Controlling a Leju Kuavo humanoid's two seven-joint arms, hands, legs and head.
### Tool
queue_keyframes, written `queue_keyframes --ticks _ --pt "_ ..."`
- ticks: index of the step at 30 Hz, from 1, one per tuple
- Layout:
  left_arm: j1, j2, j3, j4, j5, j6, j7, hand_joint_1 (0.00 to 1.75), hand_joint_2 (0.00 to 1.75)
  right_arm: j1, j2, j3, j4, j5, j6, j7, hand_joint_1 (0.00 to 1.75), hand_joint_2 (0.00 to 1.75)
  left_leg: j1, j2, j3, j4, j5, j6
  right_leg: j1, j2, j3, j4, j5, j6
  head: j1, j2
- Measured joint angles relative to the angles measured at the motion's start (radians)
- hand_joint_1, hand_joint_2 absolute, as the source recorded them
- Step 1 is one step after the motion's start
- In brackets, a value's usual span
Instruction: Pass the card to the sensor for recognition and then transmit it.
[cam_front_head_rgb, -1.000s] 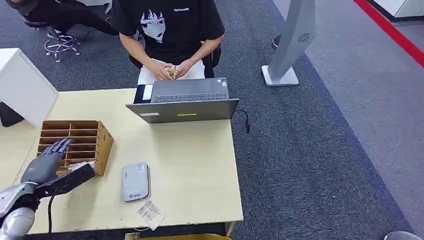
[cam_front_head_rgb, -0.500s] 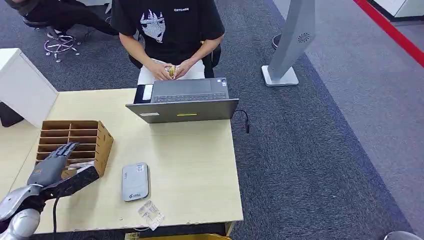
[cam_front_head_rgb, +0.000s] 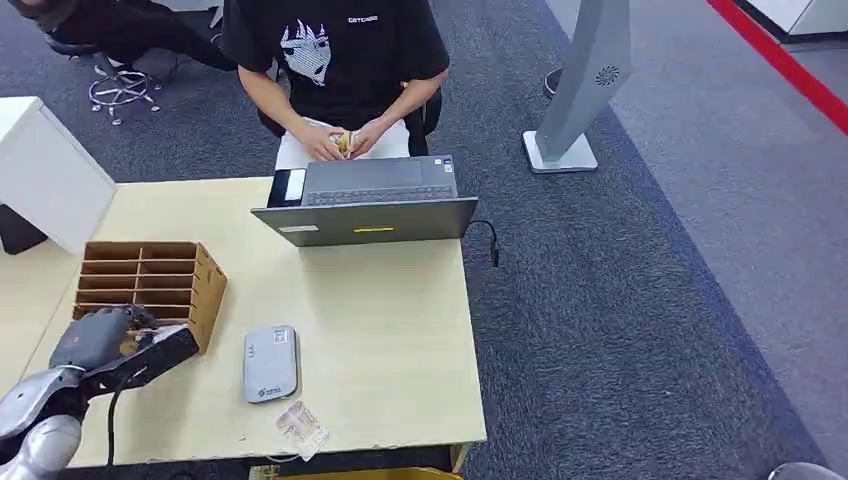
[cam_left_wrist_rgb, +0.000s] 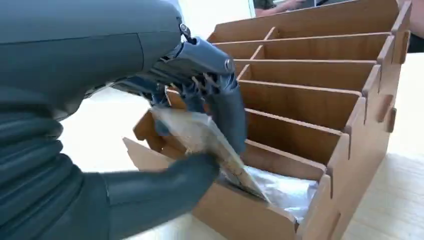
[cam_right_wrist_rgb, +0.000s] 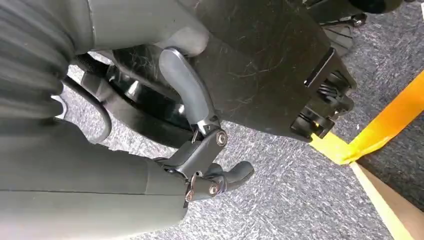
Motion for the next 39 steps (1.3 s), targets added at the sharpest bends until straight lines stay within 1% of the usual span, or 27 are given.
queue_keyframes --ticks 7,17,21,23,27,30,39 --pt "0.001 0.005 -0.002 0.001 -0.002 0.003 0.002 1.75 1.75 0.0 -0.003 0.003 -0.007 -0.003 0.0 0.0 0.0 1.75 0.0 0.0 0.0 0.0 0.0 0.0 0.0 0.0 0.0 0.0 0.0 0.0 0.0 0.0" --pt "0.012 0.033 -0.002 0.001 -0.007 0.009 0.004 1.75 1.75 -0.002 -0.003 0.003 -0.009 -0.017 0.008 -0.004 0.0 1.75 0.0 0.0 0.0 0.0 0.0 0.0 0.0 0.0 0.0 0.0 0.0 0.0 0.0 0.0" --pt "0.018 0.037 0.003 0.001 -0.017 0.019 0.009 1.75 1.75 -0.002 -0.003 0.003 -0.009 -0.016 0.008 -0.004 0.0 1.75 0.0 0.0 0.0 0.0 0.0 0.0 0.0 0.0 0.0 0.0 0.0 0.0 0.0 0.0" --pt "0.019 0.037 0.006 0.001 -0.02 0.034 0.011 1.75 1.75 -0.001 -0.003 0.003 -0.009 -0.016 0.008 -0.004 0.0 1.75 0.0 0.0 0.0 0.0 0.0 0.0 0.0 0.0 0.0 0.0 0.0 0.0 0.0 0.0" --pt "0.02 0.036 0.028 0.0 -0.029 0.088 0.018 1.75 1.75 0.0 -0.003 0.004 -0.009 -0.016 0.004 -0.003 0.0 1.75 0.0 0.0 0.0 0.0 0.0 0.0 0.0 0.0 0.0 0.0 0.0 0.0 0.0 0.0" --pt "0.014 0.035 0.059 -0.028 -0.039 0.132 0.025 1.75 1.75 0.002 -0.004 0.004 -0.012 -0.014 0.0 0.003 0.0 1.75 0.0 0.0 0.0 0.0 0.0 0.0 0.0 0.0 0.0 0.0 0.0 0.0 0.0 0.0" --pt "-0.04 0.039 0.139 -0.1 -0.075 0.158 0.032 1.75 1.75 0.008 -0.01 0.005 -0.025 0.001 -0.009 0.016 0.0 1.75 0.0 0.0 0.0 0.0 0.0 0.0 0.0 0.0 0.0 0.0 0.0 0.0 0.0 0.0"
